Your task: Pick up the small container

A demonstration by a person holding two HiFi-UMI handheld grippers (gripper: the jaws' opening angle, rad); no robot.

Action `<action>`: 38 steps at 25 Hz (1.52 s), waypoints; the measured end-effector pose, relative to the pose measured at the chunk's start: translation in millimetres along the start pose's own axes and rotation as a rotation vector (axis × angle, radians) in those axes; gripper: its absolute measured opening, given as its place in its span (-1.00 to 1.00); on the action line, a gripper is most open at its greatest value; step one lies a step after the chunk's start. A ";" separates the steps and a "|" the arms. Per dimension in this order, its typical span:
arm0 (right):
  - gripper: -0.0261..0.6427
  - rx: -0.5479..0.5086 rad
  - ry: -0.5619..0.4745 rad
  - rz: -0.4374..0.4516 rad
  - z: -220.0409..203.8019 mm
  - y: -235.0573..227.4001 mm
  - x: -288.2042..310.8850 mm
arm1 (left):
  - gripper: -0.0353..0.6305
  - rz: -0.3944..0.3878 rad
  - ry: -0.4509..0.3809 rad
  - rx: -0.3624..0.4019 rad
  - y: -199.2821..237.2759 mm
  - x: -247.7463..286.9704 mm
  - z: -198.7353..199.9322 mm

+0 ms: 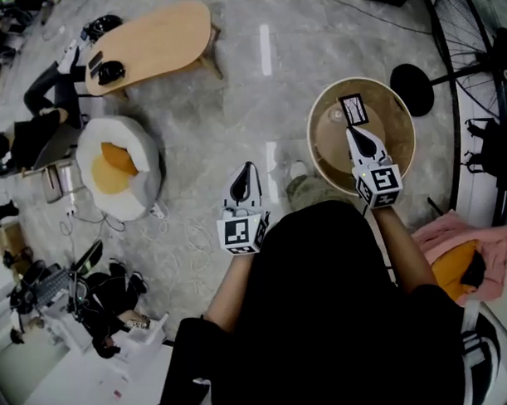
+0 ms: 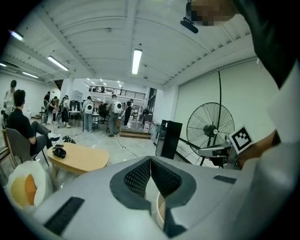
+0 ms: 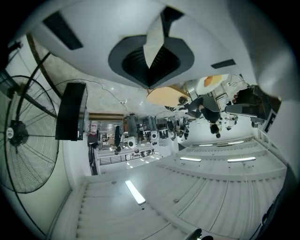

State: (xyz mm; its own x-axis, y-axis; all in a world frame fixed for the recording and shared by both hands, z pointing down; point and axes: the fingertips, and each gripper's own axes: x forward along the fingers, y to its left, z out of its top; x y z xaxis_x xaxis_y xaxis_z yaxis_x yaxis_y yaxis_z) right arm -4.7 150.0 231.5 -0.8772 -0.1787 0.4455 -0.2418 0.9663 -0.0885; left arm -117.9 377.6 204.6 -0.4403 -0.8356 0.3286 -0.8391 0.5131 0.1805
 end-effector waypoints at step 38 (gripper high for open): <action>-0.86 0.471 0.076 -0.604 -236.1 -192.9 41.7 | -0.17 -0.992 0.367 0.337 -185.4 396.3 -312.6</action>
State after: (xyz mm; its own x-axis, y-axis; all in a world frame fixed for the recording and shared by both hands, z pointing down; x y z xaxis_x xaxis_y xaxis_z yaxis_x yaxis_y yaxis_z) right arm 103.3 -0.1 477.4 -0.5097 -0.6206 0.5959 -0.8360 0.5209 -0.1725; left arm -37.0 12.7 591.1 0.5491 -0.7086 0.4431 -0.8356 -0.4769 0.2728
